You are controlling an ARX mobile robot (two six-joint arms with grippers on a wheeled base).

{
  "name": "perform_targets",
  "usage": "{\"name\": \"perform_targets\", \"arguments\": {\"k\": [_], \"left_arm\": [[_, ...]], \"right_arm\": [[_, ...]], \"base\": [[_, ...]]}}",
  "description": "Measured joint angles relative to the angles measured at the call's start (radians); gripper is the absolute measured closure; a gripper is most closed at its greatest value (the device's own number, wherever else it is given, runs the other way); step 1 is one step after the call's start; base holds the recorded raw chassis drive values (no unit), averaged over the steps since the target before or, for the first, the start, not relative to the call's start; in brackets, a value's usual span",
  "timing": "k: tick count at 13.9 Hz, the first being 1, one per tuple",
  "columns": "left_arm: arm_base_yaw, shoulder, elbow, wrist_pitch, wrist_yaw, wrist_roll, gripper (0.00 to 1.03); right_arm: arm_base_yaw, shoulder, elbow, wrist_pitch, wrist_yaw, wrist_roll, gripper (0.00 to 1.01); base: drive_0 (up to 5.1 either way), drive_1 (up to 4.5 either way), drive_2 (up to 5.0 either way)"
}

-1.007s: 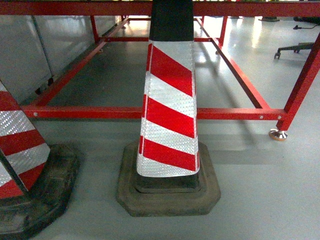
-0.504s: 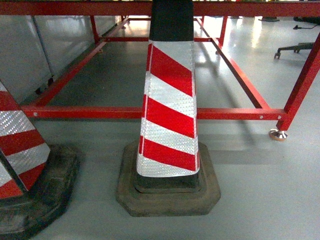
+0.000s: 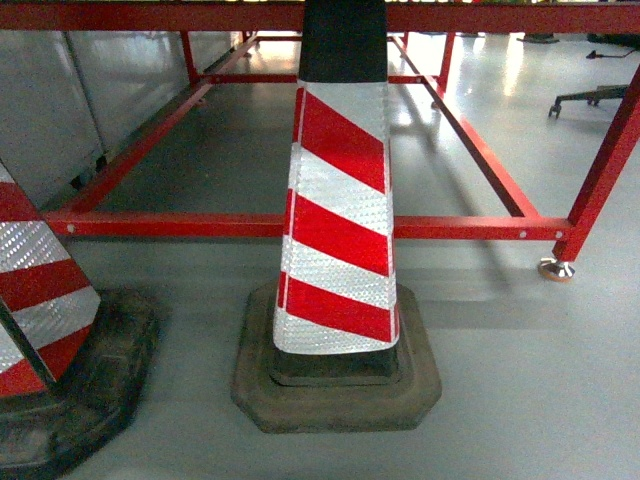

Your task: Sort blue parts and orange caps into right shelf containers

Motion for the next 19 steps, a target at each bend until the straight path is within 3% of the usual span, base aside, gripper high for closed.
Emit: {"name": "perform_targets", "arguments": {"k": [19], "left_arm": [[0.0, 0.0, 0.0, -0.001, 0.0, 0.0, 0.05]], "right_arm": [[0.0, 0.0, 0.0, 0.0, 0.0, -0.003, 0.03]], "base": [[0.0, 0.0, 0.0]]}}
